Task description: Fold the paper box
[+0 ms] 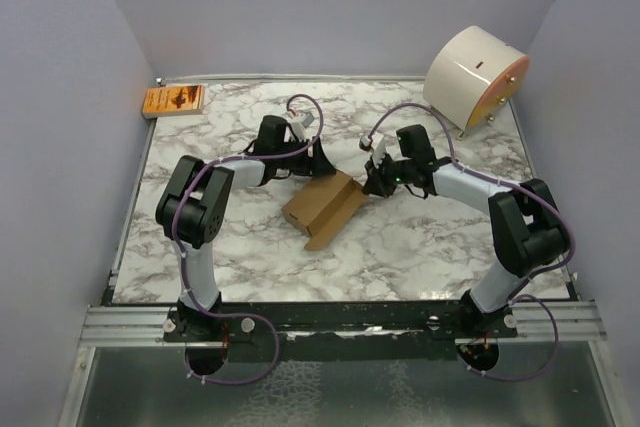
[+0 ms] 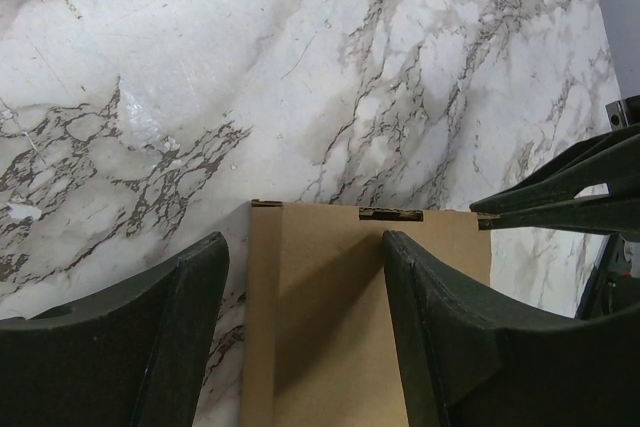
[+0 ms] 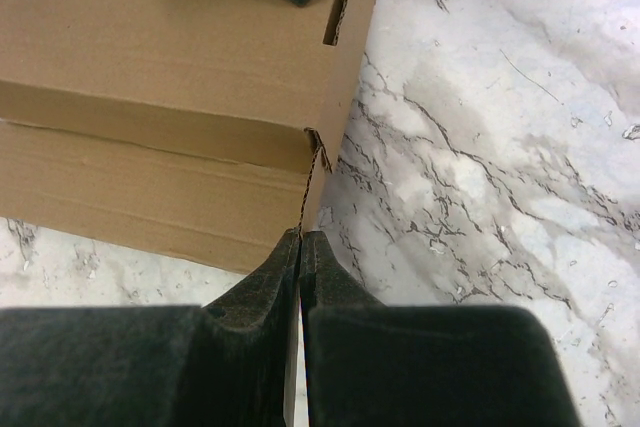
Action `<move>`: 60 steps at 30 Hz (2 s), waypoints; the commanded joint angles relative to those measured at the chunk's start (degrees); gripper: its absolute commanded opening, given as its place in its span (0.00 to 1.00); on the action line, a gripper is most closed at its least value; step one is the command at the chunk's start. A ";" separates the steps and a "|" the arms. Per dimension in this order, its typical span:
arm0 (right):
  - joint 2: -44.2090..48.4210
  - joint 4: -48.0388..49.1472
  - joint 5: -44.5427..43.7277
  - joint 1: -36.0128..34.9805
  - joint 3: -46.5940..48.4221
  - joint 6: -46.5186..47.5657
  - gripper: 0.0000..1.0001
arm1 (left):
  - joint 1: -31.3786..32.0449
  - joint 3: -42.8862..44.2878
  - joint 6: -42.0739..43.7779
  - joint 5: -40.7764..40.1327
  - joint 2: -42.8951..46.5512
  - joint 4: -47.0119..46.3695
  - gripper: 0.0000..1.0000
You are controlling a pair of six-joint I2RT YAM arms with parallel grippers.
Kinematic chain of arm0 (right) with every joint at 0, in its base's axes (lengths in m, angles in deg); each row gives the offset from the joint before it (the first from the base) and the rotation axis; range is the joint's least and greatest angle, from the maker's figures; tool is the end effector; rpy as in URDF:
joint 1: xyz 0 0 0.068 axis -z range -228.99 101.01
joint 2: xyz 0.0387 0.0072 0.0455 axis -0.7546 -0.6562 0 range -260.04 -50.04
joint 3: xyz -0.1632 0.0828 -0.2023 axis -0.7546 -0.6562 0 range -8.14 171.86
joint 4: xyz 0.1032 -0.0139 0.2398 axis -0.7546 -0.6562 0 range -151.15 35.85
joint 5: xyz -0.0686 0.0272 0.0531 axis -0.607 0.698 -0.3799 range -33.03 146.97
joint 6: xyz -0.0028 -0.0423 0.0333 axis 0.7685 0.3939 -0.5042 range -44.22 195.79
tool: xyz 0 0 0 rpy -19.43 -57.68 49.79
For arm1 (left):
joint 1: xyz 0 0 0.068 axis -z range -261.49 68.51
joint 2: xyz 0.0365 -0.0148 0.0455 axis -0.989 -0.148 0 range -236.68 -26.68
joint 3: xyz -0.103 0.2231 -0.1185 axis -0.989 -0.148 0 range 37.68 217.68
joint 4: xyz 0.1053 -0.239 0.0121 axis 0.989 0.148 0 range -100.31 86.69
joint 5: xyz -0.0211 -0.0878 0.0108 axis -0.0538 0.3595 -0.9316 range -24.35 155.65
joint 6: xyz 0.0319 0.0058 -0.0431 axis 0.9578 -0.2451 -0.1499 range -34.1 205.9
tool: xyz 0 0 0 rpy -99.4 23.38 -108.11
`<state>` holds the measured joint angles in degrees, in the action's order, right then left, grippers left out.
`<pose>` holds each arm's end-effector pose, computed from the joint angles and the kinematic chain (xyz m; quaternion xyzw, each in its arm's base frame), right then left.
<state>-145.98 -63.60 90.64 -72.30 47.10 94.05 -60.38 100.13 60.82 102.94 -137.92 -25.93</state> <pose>0.3032 0.1520 0.1822 -0.4116 0.8062 0.2864 0.3139 0.3727 -0.1671 0.1587 0.1231 0.8382 -0.4355 0.3044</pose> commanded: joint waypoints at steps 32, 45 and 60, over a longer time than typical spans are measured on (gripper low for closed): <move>-0.76 -0.42 1.47 -2.40 2.06 4.31 0.01 | 0.69 1.11 2.09 1.73 -2.75 3.07 0.65; -0.30 0.38 0.01 -2.29 0.45 3.90 0.01 | -0.12 -0.34 1.29 1.44 -2.12 2.23 0.65; 0.96 7.42 2.89 0.78 -4.91 2.54 0.01 | -0.98 -2.43 -1.79 4.09 0.03 -2.46 0.66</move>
<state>-146.87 -60.17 91.54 -71.75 43.82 95.97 -60.69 98.80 59.45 105.63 -138.77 -27.57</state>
